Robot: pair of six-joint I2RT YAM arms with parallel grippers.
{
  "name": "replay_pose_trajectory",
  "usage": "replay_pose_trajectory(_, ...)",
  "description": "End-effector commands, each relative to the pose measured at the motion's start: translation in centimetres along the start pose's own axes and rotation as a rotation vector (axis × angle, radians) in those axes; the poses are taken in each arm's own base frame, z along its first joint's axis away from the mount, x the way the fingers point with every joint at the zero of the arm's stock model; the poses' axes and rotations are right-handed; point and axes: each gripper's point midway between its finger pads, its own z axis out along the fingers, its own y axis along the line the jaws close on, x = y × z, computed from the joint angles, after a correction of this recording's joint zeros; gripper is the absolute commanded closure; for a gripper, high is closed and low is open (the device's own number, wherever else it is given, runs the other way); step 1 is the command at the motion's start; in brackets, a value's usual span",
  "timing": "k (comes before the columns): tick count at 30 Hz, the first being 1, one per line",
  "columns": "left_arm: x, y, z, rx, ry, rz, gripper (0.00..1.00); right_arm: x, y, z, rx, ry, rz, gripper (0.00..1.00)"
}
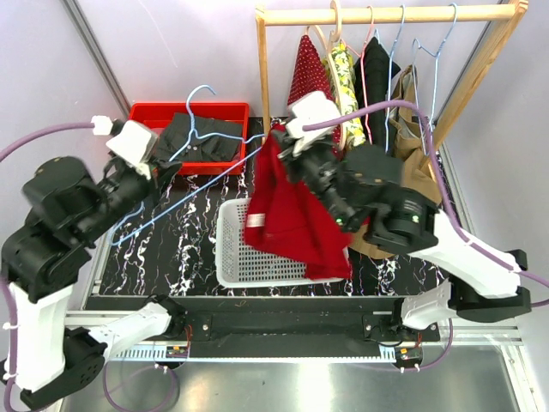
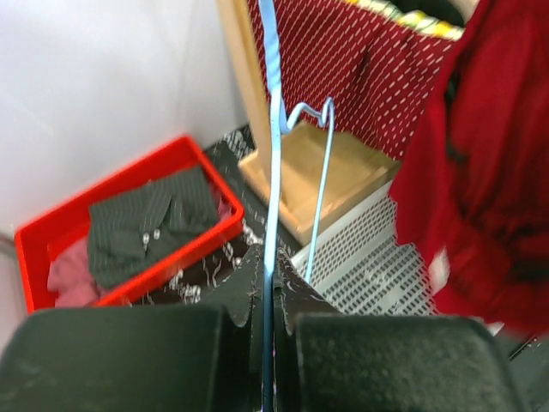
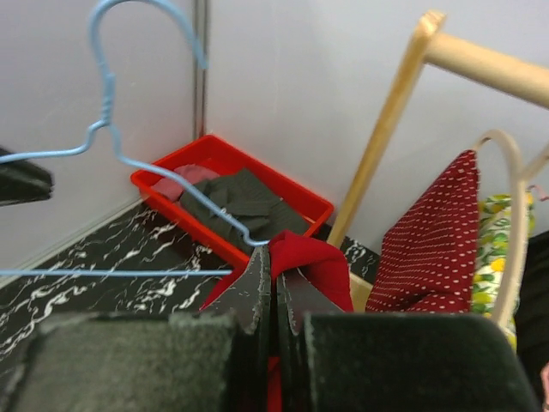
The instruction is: Remove the skirt from the hanger
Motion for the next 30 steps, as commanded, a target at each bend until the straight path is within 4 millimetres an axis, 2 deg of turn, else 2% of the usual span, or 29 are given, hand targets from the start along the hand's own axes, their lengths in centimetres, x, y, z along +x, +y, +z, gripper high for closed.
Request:
replay_pose_trajectory(1,0.1,1.3,0.3,-0.083,0.01,-0.051,1.0,-3.2,0.9,-0.3,-0.07,-0.085,0.117,1.0)
replay_pose_trajectory(5,0.2,0.9,1.6,-0.063,0.012,-0.078,1.0,-0.9,1.6,-0.3,-0.078,-0.038,0.111,1.0)
replay_pose_trajectory(6,0.0,0.8,1.8,-0.06,0.011,-0.088,1.0,-0.8,1.2,-0.7,-0.076,-0.038,0.119,1.0)
replay_pose_trajectory(7,-0.1,0.8,2.4,-0.057,0.014,-0.089,1.0,0.5,1.5,-0.7,-0.076,-0.012,0.114,1.0)
replay_pose_trajectory(9,-0.3,0.7,3.4,-0.05,0.02,-0.091,1.0,1.3,1.2,-1.3,-0.073,0.003,0.127,1.0)
replay_pose_trajectory(10,-0.7,0.7,3.7,-0.046,0.014,-0.094,1.0,3.1,1.9,-1.3,-0.079,0.039,0.128,1.0)
replay_pose_trajectory(11,-1.2,0.6,3.9,-0.039,0.004,-0.095,1.0,3.6,1.6,-1.8,-0.08,0.048,0.139,1.0)
replay_pose_trajectory(12,-1.1,0.5,4.8,-0.035,0.02,-0.103,1.0,6.0,2.3,-1.9,-0.087,0.095,0.121,1.0)
replay_pose_trajectory(14,-1.6,0.1,5.5,-0.008,0.016,-0.122,1.0,8.0,2.4,-2.7,-0.089,0.14,0.151,1.0)
replay_pose_trajectory(15,-1.5,-0.1,6.4,0.002,0.03,-0.128,1.0,10.8,3.0,-2.9,-0.092,0.195,0.127,1.0)
replay_pose_trajectory(17,-1.7,-0.2,7.1,0.006,0.03,-0.147,1.0,13.1,2.9,-3.9,-0.08,0.245,0.169,1.0)
replay_pose_trajectory(18,-1.4,-0.2,8.0,0.006,0.045,-0.152,1.0,15.8,3.3,-4.4,-0.078,0.294,0.148,1.0)
replay_pose_trajectory(20,-1.9,-0.1,8.6,0.0,0.037,-0.151,1.0,17.6,2.9,-5.4,-0.061,0.32,0.178,1.0)
replay_pose_trajectory(21,-1.8,-0.2,9.5,0.0,0.044,-0.178,1.0,20.2,3.0,-5.9,-0.046,0.363,0.153,1.0)
replay_pose_trajectory(23,-2.5,-0.1,10.1,-0.004,0.029,-0.183,1.0,22.1,3.0,-6.5,-0.03,0.39,0.17,1.0)
replay_pose_trajectory(24,-2.4,-0.3,10.8,-0.002,0.037,-0.182,1.0,24.3,3.2,-6.9,-0.026,0.429,0.15,1.0)
replay_pose_trajectory(28,-4.1,-0.1,12.1,-0.031,-0.003,-0.179,1.0,28.7,4.0,-7.5,0.002,0.491,0.16,1.0)
replay_pose_trajectory(29,-5.1,0.3,12.0,-0.058,-0.029,-0.178,1.0,29.7,4.4,-7.4,0.001,0.503,0.155,1.0)
replay_pose_trajectory(30,-5.4,0.1,12.8,-0.065,-0.032,-0.175,1.0,31.2,4.8,-7.6,-0.002,0.527,0.142,1.0)
